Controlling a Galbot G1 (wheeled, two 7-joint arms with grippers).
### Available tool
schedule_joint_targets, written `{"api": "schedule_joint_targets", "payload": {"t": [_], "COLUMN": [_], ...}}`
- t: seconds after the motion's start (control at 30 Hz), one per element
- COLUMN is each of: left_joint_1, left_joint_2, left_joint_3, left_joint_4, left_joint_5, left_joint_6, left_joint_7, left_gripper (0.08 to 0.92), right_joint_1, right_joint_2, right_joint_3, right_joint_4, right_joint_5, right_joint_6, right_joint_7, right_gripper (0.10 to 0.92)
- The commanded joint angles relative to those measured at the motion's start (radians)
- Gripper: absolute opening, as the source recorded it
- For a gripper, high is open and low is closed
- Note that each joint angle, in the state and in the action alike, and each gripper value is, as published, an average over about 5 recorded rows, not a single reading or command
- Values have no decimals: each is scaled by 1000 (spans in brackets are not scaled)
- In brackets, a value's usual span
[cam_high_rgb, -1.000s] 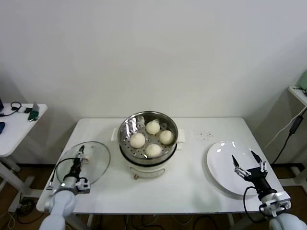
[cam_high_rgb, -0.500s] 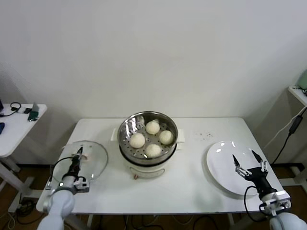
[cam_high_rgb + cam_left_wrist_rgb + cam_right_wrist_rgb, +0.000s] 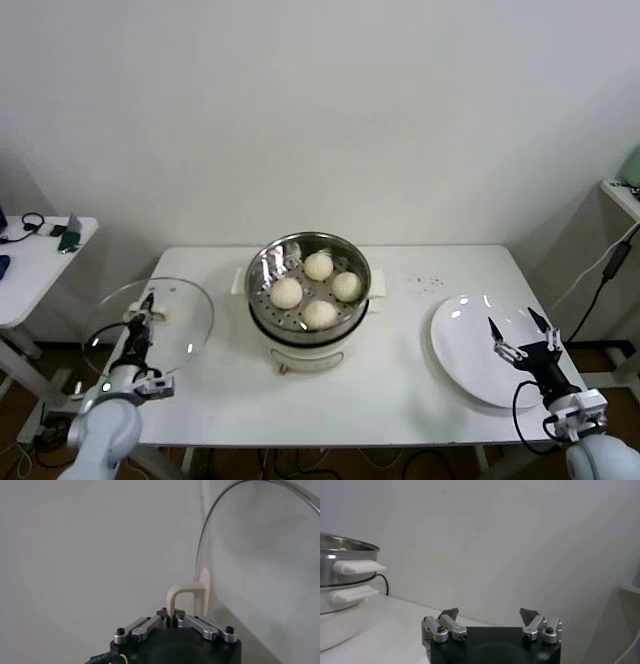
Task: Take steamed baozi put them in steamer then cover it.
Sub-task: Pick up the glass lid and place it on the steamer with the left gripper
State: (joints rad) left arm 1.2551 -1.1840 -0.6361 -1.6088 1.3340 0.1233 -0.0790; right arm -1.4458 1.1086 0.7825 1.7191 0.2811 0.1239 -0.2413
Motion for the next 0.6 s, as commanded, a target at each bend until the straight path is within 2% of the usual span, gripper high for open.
{"api": "schedule_joint_targets", "payload": {"t": [0.03,0.17,0.3,0.47,0.6], "left_joint_1": [172,194,165,67,-33], "left_joint_2": [61,126,219,327,369], "left_joint_3": [-5,31,97,233,391], "left_joint_4": [-380,-491,-548,-580,-578], "left_joint_5": [-129,-159,-180,-259,-299], "left_joint_6": [202,323,416,523,593], "left_joint_7": [1,7,12,35,53], "left_gripper": [158,158,158,158,158], "right_joint_1": [25,41,62,90,118], "right_joint_2": [-17,-26,-27,-16,7], "right_joint_3": [-15,-40,-68,-99,-125], "right_joint_4": [-17,-26,-35,-49,-66], "right_joint_5": [-5,-11,-24,-42,-74], "right_joint_6": [-1,-2,-2,0,6], "right_joint_7": [3,4,7,12,15], "right_gripper": [823,823,823,823,823]}}
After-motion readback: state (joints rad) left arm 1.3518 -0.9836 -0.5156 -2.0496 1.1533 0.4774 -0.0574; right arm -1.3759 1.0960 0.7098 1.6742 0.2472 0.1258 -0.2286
